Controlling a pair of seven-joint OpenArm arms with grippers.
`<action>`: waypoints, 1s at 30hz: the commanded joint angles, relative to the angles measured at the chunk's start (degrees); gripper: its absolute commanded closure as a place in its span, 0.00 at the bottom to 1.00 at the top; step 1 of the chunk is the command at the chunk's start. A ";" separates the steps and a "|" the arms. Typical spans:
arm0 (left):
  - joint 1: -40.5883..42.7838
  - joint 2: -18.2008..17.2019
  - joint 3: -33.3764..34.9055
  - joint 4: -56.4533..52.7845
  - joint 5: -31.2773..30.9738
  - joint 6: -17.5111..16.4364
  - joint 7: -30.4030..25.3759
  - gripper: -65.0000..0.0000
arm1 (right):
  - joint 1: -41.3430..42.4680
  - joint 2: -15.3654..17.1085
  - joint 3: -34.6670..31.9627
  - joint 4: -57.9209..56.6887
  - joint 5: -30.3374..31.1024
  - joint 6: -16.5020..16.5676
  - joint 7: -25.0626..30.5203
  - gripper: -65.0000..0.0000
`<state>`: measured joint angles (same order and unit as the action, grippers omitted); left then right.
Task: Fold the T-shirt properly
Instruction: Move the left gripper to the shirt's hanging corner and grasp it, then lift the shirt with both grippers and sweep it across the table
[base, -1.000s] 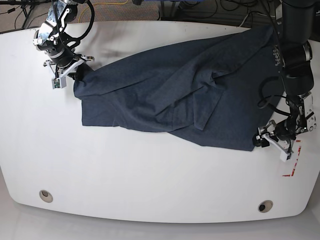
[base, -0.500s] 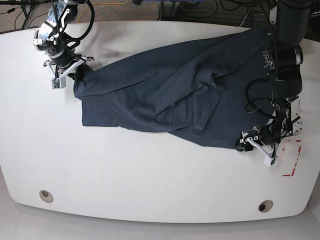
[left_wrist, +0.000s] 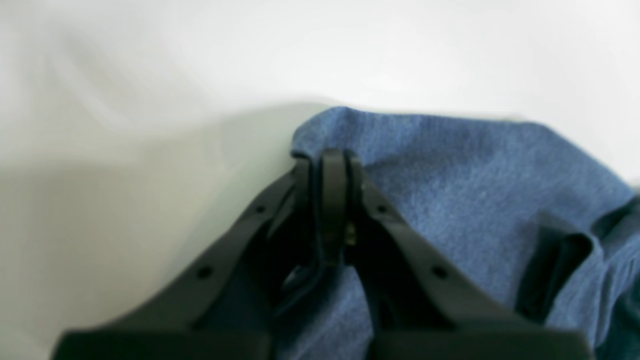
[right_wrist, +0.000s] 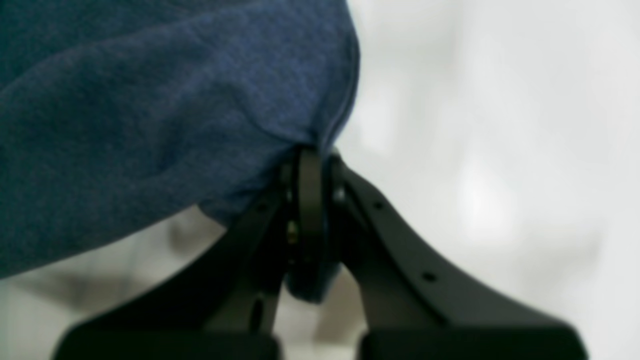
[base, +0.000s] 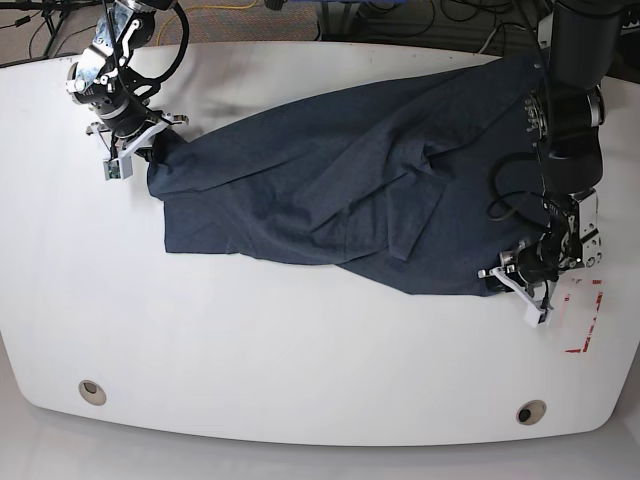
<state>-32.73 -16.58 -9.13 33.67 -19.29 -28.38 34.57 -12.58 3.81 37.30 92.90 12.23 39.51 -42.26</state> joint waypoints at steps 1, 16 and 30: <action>-1.51 -0.61 -0.15 0.83 0.43 -0.41 -0.59 1.00 | 0.40 0.63 0.20 0.94 0.74 0.49 0.81 1.00; 6.49 -0.52 -8.50 21.67 0.17 -2.52 9.17 1.00 | 3.92 0.98 0.02 4.28 0.74 0.49 0.55 1.00; 11.32 -0.78 -18.61 45.85 -7.74 -4.37 24.73 1.00 | 11.13 4.05 0.02 6.57 0.65 0.49 0.55 1.00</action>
<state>-19.25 -16.51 -26.85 76.71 -25.87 -32.62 59.94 -3.33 6.48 37.04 98.21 12.25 39.97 -43.29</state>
